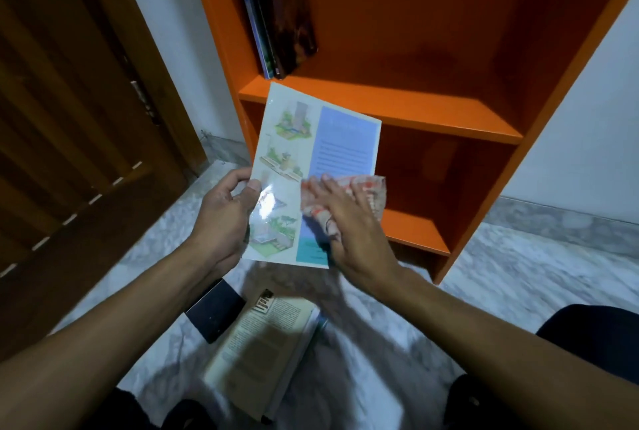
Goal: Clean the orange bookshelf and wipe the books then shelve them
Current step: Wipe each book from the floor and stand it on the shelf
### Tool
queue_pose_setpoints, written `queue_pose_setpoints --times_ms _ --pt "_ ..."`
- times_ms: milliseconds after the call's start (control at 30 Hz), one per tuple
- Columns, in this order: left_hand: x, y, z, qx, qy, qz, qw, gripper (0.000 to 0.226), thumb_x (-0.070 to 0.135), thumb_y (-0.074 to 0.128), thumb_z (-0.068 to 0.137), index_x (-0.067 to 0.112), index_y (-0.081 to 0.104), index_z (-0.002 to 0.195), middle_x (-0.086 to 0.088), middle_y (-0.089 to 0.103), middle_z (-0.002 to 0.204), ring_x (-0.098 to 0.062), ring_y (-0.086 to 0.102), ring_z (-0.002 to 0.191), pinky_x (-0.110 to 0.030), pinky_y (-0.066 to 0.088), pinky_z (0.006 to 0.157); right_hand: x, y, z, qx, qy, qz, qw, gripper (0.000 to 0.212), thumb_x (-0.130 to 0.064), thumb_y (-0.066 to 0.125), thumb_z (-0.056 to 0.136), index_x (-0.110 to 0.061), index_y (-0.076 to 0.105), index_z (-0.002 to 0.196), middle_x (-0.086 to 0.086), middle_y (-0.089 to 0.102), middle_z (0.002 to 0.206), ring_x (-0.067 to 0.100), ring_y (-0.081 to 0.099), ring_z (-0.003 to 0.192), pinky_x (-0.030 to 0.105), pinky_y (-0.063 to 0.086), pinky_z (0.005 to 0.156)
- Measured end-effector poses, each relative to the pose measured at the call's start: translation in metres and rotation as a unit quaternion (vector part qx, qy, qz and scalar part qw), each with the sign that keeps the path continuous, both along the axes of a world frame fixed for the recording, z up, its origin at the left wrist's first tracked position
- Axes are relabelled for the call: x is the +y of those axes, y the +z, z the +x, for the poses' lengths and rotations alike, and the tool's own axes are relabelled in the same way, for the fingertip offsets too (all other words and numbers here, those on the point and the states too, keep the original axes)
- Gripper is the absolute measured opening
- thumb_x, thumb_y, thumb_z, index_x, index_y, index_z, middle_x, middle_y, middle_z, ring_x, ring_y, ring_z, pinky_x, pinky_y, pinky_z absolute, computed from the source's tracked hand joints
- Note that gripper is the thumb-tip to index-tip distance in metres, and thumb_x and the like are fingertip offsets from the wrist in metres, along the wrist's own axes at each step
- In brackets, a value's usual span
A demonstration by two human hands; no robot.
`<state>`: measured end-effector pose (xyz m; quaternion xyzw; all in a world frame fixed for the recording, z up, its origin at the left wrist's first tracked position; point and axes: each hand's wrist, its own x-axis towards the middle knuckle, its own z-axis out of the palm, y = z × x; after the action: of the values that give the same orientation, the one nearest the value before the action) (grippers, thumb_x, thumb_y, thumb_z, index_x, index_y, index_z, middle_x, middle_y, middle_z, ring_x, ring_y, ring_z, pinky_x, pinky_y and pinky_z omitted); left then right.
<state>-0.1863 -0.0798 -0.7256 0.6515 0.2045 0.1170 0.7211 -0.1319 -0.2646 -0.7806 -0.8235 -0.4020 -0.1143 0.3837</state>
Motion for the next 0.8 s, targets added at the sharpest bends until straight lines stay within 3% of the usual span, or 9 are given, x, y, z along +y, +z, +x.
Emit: queue_pose_setpoints --times_ms 133,200,233,333,467,533,567,700,800 --pt "0.008 -0.003 0.003 0.014 0.04 -0.012 0.999 0.022 0.018 0.051 0.104 0.027 0.07 0.097 -0.01 0.074 0.105 -0.033 0.066 0.091 -0.055 0.053 0.082 0.002 -0.013 -0.021 0.025 0.077 -0.001 0.997 0.046 -0.041 0.03 0.104 -0.017 0.053 0.135 0.003 0.047 0.15 0.014 0.032 0.146 0.044 0.011 0.124" --pt "0.013 -0.005 0.002 0.02 0.054 -0.005 0.998 0.02 0.022 0.054 0.102 0.03 0.071 0.097 -0.012 0.073 0.11 -0.034 0.058 0.091 -0.06 0.046 0.081 0.0 -0.025 -0.024 0.012 0.12 -0.002 0.993 0.031 -0.025 0.053 0.1 -0.022 0.049 0.131 0.001 0.049 0.149 0.012 0.033 0.146 0.047 0.015 0.123" --pt "0.014 -0.005 0.002 0.019 0.061 -0.005 0.998 0.018 0.022 0.053 0.102 0.029 0.07 0.1 -0.012 0.072 0.112 -0.033 0.059 0.091 -0.058 0.047 0.08 0.0 -0.029 -0.027 0.01 0.136 -0.011 0.991 0.042 -0.008 0.063 0.092 -0.022 0.05 0.13 0.0 0.05 0.148 0.013 0.034 0.145 0.049 0.018 0.122" --pt "0.013 -0.003 -0.001 0.02 0.079 -0.022 0.996 0.017 0.017 0.048 0.105 0.02 0.064 0.106 -0.012 0.072 0.113 -0.03 0.068 0.093 -0.048 0.055 0.083 0.0 -0.032 -0.031 0.009 0.152 -0.025 0.988 0.037 -0.005 0.061 0.092 -0.015 0.058 0.127 0.002 0.059 0.14 0.016 0.048 0.136 0.046 0.029 0.118" --pt "0.015 -0.005 -0.004 0.036 0.078 0.0 0.996 0.015 0.018 0.046 0.106 0.019 0.061 0.107 -0.011 0.072 0.112 -0.027 0.073 0.091 -0.052 0.058 0.083 0.002 -0.008 -0.036 0.12 0.106 0.03 0.987 0.024 -0.007 0.047 0.101 -0.025 0.06 0.11 -0.011 0.069 0.102 0.004 0.064 0.09 0.028 0.05 0.081" --pt "0.016 -0.005 -0.007 0.038 0.065 0.051 0.996 0.016 0.02 0.046 0.106 0.019 0.061 0.113 -0.003 0.074 0.101 -0.018 0.075 0.077 -0.045 0.061 0.07 0.004 0.01 -0.031 0.209 0.052 0.144 0.966 0.015 -0.011 0.046 0.104 -0.022 0.056 0.1 0.004 0.069 0.078 0.007 0.063 0.059 0.022 0.047 0.057" --pt "0.014 -0.004 -0.009 0.039 0.05 0.082 0.995 0.017 0.021 0.047 0.106 0.02 0.061 0.115 0.0 0.074 0.096 -0.016 0.075 0.073 -0.043 0.061 0.066 0.006 0.016 -0.022 0.248 0.004 0.203 0.947 0.012 -0.015 0.048 0.104 -0.021 0.056 0.097 0.01 0.068 0.076 0.011 0.064 0.059 0.023 0.048 0.056" --pt "0.001 -0.006 -0.018 0.022 -0.028 0.201 0.979 0.019 0.021 0.048 0.105 0.024 0.066 0.111 0.001 0.075 0.073 -0.013 0.065 0.049 -0.028 0.048 0.042 0.0 0.038 0.024 0.337 -0.194 0.378 0.84 0.01 -0.031 0.052 0.101 -0.025 0.06 0.1 0.002 0.071 0.1 0.014 0.069 0.093 0.041 0.057 0.087" --pt "-0.02 -0.006 -0.022 0.024 -0.081 0.193 0.978 0.022 0.018 0.046 0.106 0.019 0.067 0.114 0.002 0.07 0.074 -0.003 0.059 0.043 -0.016 0.042 0.04 -0.012 0.052 0.039 0.284 -0.249 0.395 0.838 0.024 -0.033 0.048 0.103 -0.019 0.057 0.119 0.002 0.066 0.115 0.017 0.064 0.106 0.039 0.053 0.091"
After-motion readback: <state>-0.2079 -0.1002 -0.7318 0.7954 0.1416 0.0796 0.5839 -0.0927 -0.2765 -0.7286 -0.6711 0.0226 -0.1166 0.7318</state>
